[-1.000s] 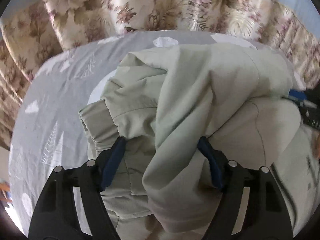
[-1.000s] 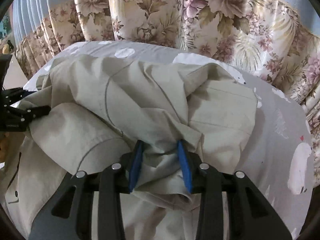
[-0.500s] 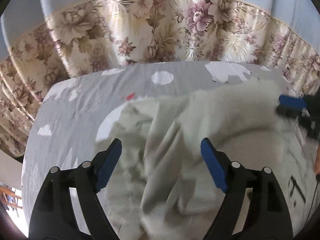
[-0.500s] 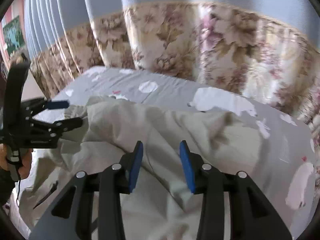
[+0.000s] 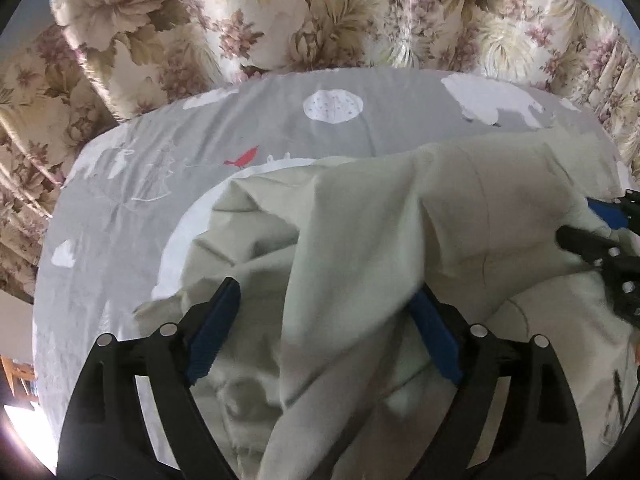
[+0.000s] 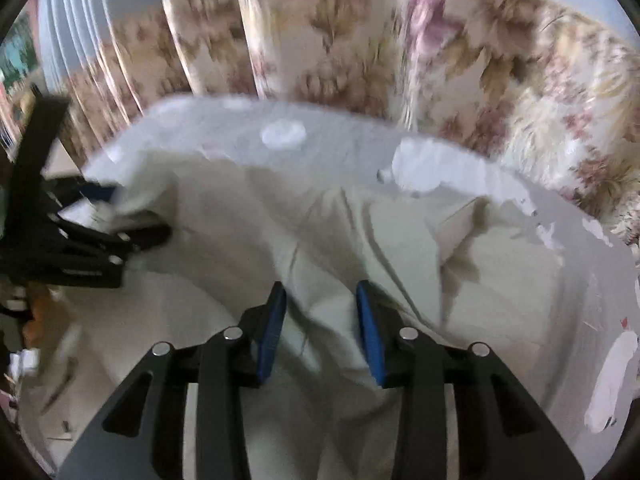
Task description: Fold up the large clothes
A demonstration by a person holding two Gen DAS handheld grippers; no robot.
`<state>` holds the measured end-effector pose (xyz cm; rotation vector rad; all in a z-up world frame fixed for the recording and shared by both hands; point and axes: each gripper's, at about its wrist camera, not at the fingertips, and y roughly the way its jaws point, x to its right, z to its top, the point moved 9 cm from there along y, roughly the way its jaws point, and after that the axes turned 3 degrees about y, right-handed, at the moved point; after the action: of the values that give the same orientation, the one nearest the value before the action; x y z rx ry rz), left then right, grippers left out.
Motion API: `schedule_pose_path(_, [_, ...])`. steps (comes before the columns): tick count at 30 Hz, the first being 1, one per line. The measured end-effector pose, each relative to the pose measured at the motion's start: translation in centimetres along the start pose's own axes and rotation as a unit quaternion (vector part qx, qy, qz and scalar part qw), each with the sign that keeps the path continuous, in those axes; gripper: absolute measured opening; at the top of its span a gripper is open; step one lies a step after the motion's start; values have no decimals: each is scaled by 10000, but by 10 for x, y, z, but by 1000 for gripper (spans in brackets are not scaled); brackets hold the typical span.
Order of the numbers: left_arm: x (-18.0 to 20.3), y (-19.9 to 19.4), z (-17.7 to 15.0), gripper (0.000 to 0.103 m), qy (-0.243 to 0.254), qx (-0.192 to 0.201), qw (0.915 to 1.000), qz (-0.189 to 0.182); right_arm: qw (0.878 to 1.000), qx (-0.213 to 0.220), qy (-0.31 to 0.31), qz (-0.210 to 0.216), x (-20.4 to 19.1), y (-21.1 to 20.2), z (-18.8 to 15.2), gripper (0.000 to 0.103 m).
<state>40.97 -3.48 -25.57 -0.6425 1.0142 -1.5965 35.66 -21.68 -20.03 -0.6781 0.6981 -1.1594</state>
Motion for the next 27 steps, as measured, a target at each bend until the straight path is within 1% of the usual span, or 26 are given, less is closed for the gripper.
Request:
schedule_pose_path(1, [-1,-9,-1,85,6,78,10000,-19,9998,204,25,62,-3,-20,0,36])
schedule_pose_path(2, [2,-25,-6,85,71,228,9997,-68,9995,299,17,71,-5,-30,-2,38])
schedule_pose_path(4, [4,-51,-22,86,175,438,9989,-83,9989,431,-97,140,-15,-52,-14,38])
schedule_pose_path(5, [4,-58,-29,89,203,503,9985,-67,9988,440,-159,149,-19,-56,-21,38])
schedule_pose_path(6, [4,-65,-38,91,253,587,9980,-20,9986,460,-232,107,-22,-59,-28,38])
schedule_pose_path(7, [3,-68,-45,91,287,634,9975,75,9978,517,-407,-78,-23,-59,-36,38])
schedule_pose_path(8, [-2,-67,-54,91,343,662,9967,329,9965,526,-576,-296,-22,-55,-41,38])
schedule_pose_path(9, [-5,-62,-57,91,367,636,9962,463,9952,485,-705,-481,-18,-49,-47,38])
schedule_pose_path(10, [-9,-54,-61,91,376,537,9962,570,9959,294,-675,-524,-11,-38,-54,37])
schedule_pose_path(11, [-15,-40,-67,92,310,311,9975,556,9970,115,-579,-501,-3,-29,-61,36])
schedule_pose_path(12, [-18,-29,-71,92,206,141,9988,432,9972,32,-542,-507,3,-24,-66,34])
schedule_pose_path(13, [-22,-22,-74,94,141,83,9992,358,9970,-30,-563,-535,7,-19,-71,30])
schedule_pose_path(16, [-27,-11,-75,100,47,87,9997,223,9966,-133,-608,-537,14,-12,-78,29])
schedule_pose_path(19, [-31,-5,-74,100,-51,90,9999,-17,9945,-214,-816,-627,14,-6,-77,29])
schedule_pose_path(21, [-30,-5,-71,100,-17,134,9999,-20,9933,-225,-895,-699,14,-3,-74,29])
schedule_pose_path(24, [-27,-7,-70,100,116,253,9995,157,9931,-212,-882,-744,13,-3,-74,29])
schedule_pose_path(27, [-25,-15,-77,100,96,285,9992,252,9911,-164,-978,-886,11,-7,-80,29])
